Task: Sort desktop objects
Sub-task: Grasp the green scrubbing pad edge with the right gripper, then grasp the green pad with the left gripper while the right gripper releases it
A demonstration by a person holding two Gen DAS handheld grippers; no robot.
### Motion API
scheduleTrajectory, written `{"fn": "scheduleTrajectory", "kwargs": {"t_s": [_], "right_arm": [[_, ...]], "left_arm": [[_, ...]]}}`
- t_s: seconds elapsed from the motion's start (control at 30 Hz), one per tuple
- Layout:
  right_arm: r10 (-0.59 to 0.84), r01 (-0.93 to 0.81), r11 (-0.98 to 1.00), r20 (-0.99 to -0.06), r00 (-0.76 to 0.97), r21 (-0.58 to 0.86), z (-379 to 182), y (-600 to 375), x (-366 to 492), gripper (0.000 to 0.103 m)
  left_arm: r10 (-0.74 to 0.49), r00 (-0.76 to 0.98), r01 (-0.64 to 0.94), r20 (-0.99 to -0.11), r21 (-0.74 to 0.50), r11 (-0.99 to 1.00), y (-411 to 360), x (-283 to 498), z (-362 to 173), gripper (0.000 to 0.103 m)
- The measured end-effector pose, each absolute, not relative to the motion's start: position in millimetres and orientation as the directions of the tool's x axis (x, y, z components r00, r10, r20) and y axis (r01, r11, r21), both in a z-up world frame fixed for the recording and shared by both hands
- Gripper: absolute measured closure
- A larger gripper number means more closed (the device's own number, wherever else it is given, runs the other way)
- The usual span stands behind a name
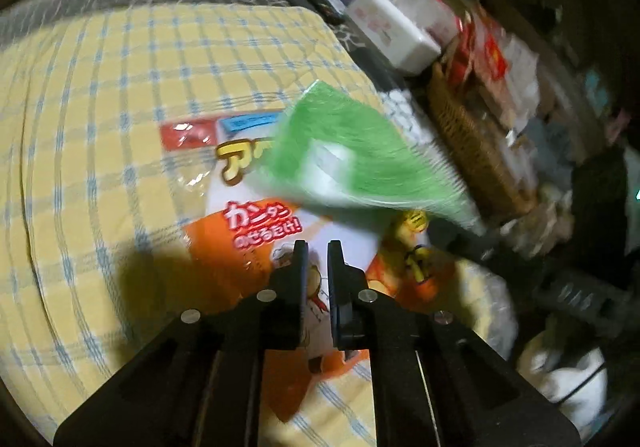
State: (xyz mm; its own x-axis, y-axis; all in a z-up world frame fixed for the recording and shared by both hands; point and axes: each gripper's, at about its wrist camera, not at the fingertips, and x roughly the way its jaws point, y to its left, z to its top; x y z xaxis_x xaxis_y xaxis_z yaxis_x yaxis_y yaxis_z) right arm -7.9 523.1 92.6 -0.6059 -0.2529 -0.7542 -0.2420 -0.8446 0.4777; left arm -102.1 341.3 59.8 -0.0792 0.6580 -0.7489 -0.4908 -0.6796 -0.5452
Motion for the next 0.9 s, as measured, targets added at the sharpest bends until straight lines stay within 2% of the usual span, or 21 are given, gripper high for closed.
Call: {"fn": "scheduleTrajectory", "kwargs": {"t_s": [0.13,0.17,0.3,0.37,0.6,0.7,0.8,0.87,0.9], "right_arm": [[-0.306,-0.175,-0.858,-0.754,-0.582,0.484,93,495,-17,0.081],[-0.309,-0.162,-0.866,-0.760,-0.572,0.474,93,489,-19,0.081],[-0.304,-0.144,-0.882,-0.775,-0.554,0.449,91,478,-23,0.081],[-0.314,-0.146,-0.876,-0.773,-0.551,0.460,89,479,-23,0.081],[-0.332,-0.094,-0.894,-0.790,-0.515,0.437,85,461,-25,0.081],[-0.325,-0.075,-0.907,-0.803,-0.500,0.414,83,453,-26,0.081],[-0.309,-0.104,-0.903,-0.798,-0.518,0.417,85,464,-23,0.081],[-0.274,-0.161,-0.894,-0.793,-0.545,0.419,87,480,-18,0.079],[-0.259,-0.187,-0.888,-0.791,-0.554,0.421,86,488,-16,0.067]], "left_arm": [[0.699,-0.074,-0.405,-0.712,-0.619,-0.673,317,-118,57,0.077],[0.698,-0.078,-0.399,-0.712,-0.620,-0.676,314,-121,56,0.076],[0.700,-0.072,-0.392,-0.710,-0.625,-0.675,314,-127,55,0.073],[0.714,-0.054,-0.379,-0.698,-0.647,-0.662,319,-129,53,0.065],[0.748,-0.021,-0.321,-0.663,-0.704,-0.634,341,-133,50,0.059],[0.778,-0.027,-0.284,-0.627,-0.742,-0.608,338,-133,50,0.051],[0.757,-0.042,-0.281,-0.653,-0.719,-0.636,338,-137,49,0.051],[0.734,-0.066,-0.296,-0.675,-0.690,-0.661,336,-141,51,0.050],[0.722,-0.080,-0.305,-0.687,-0.672,-0.674,335,-143,52,0.049]]}}
